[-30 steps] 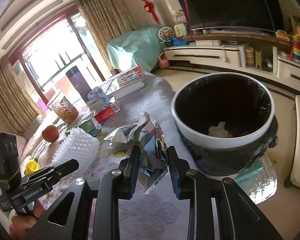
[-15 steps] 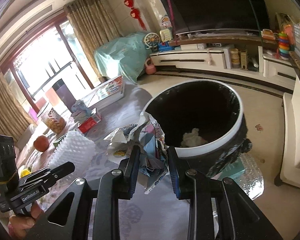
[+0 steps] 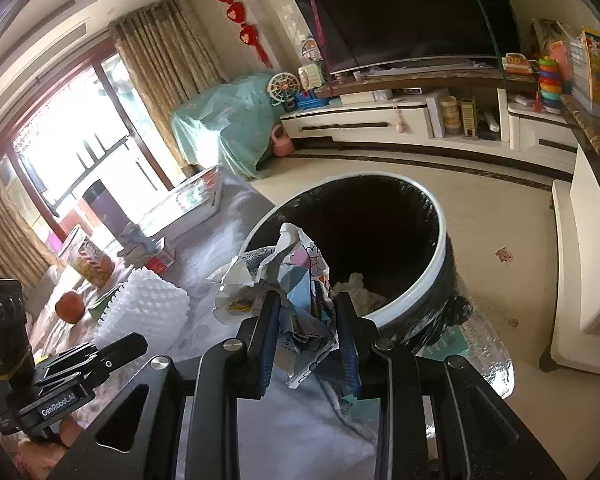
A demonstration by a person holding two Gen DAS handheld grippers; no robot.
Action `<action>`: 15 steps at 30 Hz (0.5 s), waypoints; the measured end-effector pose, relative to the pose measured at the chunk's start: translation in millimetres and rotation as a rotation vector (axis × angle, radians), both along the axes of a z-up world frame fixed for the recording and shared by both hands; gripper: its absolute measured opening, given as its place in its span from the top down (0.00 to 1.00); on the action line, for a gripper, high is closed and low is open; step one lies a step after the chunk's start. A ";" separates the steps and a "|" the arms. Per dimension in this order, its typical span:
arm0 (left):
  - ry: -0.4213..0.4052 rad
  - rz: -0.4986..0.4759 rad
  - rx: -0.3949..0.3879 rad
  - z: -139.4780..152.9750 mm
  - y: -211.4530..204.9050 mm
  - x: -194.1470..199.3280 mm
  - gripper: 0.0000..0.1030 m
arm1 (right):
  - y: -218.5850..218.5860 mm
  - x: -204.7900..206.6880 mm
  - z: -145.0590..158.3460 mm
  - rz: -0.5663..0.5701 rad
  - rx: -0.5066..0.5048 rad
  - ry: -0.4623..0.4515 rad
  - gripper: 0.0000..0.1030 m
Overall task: Collect trash
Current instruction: 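Carry the foam sleeve and foil wrapper over the trash bin with both tools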
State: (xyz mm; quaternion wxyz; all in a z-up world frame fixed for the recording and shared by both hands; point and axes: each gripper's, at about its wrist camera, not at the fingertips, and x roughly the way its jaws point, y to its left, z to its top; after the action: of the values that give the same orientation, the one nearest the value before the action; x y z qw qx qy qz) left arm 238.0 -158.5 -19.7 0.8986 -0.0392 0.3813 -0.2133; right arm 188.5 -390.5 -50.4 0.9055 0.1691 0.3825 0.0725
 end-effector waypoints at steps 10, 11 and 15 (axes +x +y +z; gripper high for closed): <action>0.009 -0.024 0.002 1.5 -26.7 33.6 0.80 | -15.1 26.5 -1.1 -0.018 -0.030 0.018 0.73; 0.011 -0.029 0.002 1.4 -30.2 37.9 0.80 | -15.5 29.3 -1.4 -0.017 -0.033 0.021 0.73; 0.015 -0.041 0.009 0.4 -43.3 53.4 0.80 | -18.5 37.4 -4.0 -0.014 -0.043 0.033 0.72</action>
State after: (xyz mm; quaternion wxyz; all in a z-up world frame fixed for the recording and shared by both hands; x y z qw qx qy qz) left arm 291.4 -201.9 -19.3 0.8914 -0.0291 0.3896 -0.2296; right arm 226.0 -409.1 -54.5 0.9029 0.1537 0.3976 0.0552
